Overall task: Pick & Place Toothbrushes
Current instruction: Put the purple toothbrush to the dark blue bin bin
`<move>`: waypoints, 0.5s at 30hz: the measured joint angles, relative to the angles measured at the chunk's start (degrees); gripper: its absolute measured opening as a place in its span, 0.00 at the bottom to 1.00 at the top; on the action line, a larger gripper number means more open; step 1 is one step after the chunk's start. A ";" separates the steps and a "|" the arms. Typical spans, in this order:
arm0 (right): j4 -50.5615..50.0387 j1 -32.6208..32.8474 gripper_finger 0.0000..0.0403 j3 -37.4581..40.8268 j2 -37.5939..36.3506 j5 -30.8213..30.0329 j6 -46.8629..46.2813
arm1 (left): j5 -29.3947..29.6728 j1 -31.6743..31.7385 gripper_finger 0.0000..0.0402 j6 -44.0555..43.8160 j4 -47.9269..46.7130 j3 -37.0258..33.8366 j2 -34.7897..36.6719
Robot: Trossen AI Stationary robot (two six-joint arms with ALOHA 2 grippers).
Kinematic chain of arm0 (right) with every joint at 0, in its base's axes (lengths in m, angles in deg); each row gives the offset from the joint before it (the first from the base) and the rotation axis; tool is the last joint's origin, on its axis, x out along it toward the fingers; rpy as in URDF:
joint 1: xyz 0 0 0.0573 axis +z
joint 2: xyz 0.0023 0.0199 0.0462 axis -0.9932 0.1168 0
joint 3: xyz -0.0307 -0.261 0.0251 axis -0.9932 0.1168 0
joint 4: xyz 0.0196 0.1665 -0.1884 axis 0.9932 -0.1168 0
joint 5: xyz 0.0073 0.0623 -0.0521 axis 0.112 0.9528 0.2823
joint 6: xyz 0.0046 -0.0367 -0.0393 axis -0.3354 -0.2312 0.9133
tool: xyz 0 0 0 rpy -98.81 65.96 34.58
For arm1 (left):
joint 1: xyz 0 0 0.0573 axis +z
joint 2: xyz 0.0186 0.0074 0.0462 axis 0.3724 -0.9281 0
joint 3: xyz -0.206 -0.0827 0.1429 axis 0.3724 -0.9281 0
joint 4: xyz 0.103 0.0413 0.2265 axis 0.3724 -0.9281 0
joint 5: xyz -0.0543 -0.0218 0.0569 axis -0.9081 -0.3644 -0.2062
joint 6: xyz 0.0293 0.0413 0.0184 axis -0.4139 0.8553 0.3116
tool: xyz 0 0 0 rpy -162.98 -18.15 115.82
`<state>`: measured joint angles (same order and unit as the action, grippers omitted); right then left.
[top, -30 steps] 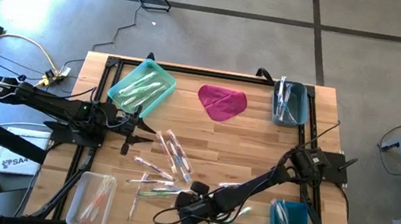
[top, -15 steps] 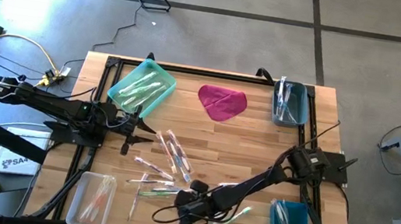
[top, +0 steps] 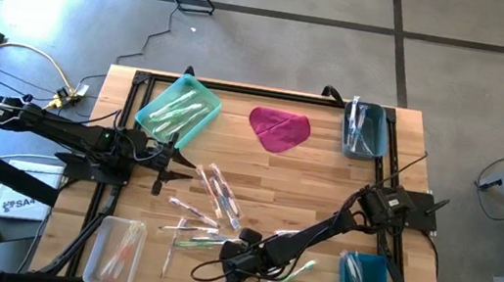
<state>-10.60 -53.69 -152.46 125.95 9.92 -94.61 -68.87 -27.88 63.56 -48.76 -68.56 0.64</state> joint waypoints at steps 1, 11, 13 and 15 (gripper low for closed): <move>-0.02 -0.02 0.30 0.02 0.00 0.02 -0.02 | 0.00 0.00 0.34 0.00 0.02 0.01 0.00; -0.28 -0.09 0.11 0.10 0.09 -0.23 -0.02 | 0.00 0.00 0.34 0.00 0.02 0.01 0.00; -0.25 -0.09 0.07 0.11 0.11 0.06 -0.02 | 0.00 0.00 0.34 0.00 0.02 0.00 0.00; -0.24 -0.09 0.04 0.11 0.11 0.40 -0.03 | 0.00 0.00 0.34 0.00 0.02 0.00 0.00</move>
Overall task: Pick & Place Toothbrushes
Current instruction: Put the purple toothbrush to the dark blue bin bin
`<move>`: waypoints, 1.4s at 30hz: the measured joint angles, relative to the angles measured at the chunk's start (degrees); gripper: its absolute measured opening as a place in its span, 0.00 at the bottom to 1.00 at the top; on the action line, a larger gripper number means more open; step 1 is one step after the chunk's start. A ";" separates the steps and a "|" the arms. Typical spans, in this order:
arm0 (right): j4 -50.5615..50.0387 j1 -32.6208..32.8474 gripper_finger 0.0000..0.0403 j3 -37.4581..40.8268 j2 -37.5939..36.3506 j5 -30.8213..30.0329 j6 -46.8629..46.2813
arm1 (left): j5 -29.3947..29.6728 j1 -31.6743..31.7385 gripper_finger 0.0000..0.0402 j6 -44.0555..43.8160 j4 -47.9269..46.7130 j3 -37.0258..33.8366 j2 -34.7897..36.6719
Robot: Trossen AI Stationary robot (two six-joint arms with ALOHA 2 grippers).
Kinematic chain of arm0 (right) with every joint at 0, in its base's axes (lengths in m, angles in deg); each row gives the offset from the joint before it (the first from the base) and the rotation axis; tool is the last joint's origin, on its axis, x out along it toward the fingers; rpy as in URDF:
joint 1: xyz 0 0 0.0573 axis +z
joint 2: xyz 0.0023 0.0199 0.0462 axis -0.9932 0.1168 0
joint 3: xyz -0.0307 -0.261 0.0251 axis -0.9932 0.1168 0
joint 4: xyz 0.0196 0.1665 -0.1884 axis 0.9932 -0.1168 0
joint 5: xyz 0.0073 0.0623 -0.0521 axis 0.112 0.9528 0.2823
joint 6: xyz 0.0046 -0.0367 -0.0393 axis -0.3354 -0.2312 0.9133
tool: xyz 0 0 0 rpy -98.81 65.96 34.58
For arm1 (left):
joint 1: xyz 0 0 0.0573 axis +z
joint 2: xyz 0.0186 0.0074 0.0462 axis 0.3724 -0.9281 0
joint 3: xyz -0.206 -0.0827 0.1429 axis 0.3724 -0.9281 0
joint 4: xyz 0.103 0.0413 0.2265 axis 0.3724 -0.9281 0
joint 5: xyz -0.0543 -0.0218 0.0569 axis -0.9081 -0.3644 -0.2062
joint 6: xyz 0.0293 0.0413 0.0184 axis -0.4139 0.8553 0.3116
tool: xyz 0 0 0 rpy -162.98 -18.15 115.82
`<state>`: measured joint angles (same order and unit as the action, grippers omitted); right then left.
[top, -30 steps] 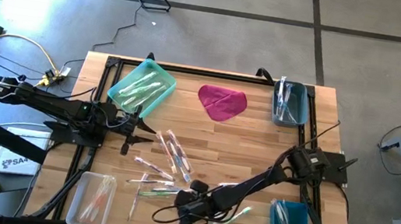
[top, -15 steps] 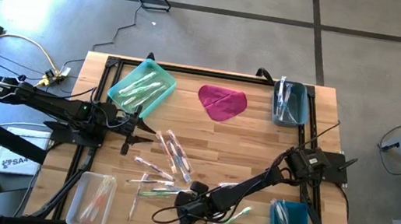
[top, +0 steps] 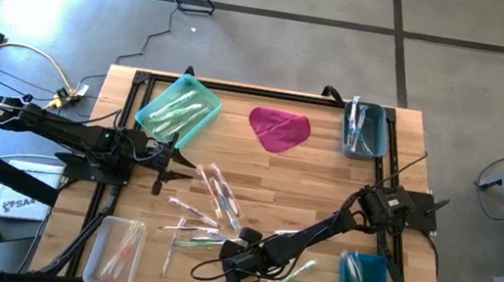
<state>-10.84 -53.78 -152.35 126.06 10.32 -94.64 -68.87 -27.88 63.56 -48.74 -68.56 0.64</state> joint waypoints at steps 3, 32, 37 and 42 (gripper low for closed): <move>0.11 0.00 0.04 0.02 0.00 0.17 -0.02 | 0.00 0.00 0.34 0.00 0.00 -0.01 0.00; -13.29 1.69 0.03 0.14 -15.95 -17.28 -8.14 | 0.00 -0.02 0.34 0.00 -0.17 0.02 0.00; -15.58 1.62 0.03 0.13 -17.95 -17.82 -12.35 | 0.00 0.00 0.34 0.00 -0.13 0.02 0.00; -15.99 1.62 0.03 0.13 -18.29 -20.94 -12.48 | 0.00 -0.02 0.34 0.00 -0.11 0.02 0.00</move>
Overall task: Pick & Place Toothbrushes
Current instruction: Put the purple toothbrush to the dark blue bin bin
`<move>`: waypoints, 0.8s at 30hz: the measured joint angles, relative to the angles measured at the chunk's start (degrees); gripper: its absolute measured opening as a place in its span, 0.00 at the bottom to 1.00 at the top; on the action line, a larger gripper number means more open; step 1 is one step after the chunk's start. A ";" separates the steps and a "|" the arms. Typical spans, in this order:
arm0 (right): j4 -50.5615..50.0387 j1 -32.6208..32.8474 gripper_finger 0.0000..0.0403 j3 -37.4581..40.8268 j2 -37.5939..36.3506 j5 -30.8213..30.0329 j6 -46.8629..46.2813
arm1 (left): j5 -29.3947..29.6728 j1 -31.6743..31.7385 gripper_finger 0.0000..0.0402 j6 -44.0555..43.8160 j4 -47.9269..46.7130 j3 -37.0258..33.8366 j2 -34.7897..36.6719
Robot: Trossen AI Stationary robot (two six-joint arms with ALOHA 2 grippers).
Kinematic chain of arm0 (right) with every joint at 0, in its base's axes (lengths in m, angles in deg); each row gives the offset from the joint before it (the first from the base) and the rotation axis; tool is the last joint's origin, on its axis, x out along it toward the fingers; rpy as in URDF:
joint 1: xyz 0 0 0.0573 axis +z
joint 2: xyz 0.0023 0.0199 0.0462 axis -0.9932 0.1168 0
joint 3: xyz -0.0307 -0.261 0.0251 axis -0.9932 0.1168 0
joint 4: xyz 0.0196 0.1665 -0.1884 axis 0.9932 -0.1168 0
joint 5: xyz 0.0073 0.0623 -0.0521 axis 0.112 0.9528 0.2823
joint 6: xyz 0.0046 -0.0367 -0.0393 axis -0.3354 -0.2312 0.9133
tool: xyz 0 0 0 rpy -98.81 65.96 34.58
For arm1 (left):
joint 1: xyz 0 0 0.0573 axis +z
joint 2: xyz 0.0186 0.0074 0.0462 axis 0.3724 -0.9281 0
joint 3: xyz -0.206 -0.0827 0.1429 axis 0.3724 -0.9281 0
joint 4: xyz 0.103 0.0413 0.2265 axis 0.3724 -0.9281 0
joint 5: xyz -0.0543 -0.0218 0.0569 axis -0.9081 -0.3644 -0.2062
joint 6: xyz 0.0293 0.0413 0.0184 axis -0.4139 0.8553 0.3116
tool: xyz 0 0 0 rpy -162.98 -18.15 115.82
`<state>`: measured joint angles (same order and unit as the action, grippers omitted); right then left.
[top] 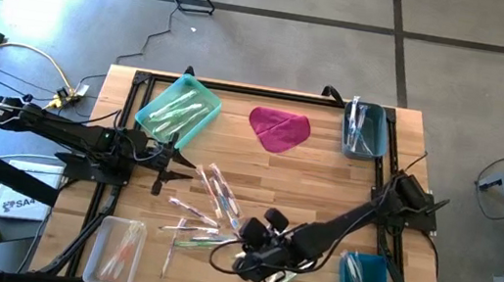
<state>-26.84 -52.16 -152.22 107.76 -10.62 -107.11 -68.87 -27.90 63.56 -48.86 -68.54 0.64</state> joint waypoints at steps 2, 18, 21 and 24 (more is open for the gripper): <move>-0.51 0.06 0.03 0.00 0.00 -1.60 0.00 | 0.00 0.02 0.34 0.00 -0.02 0.00 0.00; -22.77 7.76 0.03 -0.07 -1.05 -13.70 -29.61 | 0.00 0.00 0.34 -0.37 -0.05 0.00 0.00; -29.52 10.02 0.03 -0.07 -1.05 -13.13 -38.62 | 0.00 0.02 0.34 -0.37 -0.09 0.00 0.00; -35.37 12.03 0.03 -0.07 -1.05 -13.11 -46.46 | 0.00 0.02 0.34 -0.39 -0.08 0.00 0.00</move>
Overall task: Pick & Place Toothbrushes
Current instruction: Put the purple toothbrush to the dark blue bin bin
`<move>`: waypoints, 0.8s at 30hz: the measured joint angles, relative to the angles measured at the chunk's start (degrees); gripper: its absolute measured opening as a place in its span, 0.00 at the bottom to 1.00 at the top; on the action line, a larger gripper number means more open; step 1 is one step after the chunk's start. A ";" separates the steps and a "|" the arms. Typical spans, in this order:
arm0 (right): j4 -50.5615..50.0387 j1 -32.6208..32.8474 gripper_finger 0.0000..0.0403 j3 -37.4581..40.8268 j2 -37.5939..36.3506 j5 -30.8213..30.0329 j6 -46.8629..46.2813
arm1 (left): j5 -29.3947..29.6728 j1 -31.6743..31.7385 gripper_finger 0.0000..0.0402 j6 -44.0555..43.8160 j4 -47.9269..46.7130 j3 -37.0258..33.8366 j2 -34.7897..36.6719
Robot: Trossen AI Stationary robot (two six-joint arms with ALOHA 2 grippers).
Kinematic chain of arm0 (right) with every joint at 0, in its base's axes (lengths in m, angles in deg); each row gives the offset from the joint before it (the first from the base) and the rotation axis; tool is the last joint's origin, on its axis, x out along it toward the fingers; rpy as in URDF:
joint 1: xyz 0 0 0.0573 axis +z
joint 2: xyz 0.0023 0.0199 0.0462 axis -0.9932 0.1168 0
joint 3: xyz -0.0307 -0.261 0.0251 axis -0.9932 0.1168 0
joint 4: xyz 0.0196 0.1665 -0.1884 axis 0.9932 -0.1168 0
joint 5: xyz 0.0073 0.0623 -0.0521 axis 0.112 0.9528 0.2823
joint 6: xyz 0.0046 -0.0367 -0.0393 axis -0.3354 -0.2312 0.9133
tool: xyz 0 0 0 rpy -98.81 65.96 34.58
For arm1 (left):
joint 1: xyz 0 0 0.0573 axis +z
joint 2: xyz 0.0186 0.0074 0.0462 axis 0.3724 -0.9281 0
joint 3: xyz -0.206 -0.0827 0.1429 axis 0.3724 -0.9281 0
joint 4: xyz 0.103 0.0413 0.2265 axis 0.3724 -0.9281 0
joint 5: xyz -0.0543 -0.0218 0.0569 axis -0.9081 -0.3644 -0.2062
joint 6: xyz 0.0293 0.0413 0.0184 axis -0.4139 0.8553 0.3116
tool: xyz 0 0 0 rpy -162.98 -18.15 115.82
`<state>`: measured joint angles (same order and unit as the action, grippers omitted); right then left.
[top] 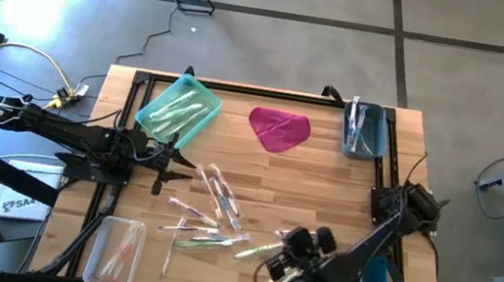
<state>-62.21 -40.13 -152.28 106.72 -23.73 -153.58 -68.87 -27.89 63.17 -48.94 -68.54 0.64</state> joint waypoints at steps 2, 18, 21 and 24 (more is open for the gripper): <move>-3.73 1.51 0.03 -0.01 -0.02 -0.02 -4.86 | 0.00 0.00 0.34 0.00 0.00 0.00 0.00; -16.27 9.15 0.03 -0.46 -0.07 6.87 -18.84 | 0.00 0.00 0.34 -0.07 0.00 0.00 0.00; -16.27 9.95 0.03 -0.46 -0.08 1.70 -15.84 | 0.00 0.00 0.34 -0.07 -0.05 0.00 0.00; -16.28 10.78 0.03 -0.44 -0.75 -5.71 -11.16 | 0.00 -0.01 0.34 -0.12 -0.05 0.00 0.00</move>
<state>-78.49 -29.35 -152.72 105.96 -29.44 -164.74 -68.87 -27.90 63.05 -48.98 -68.54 0.64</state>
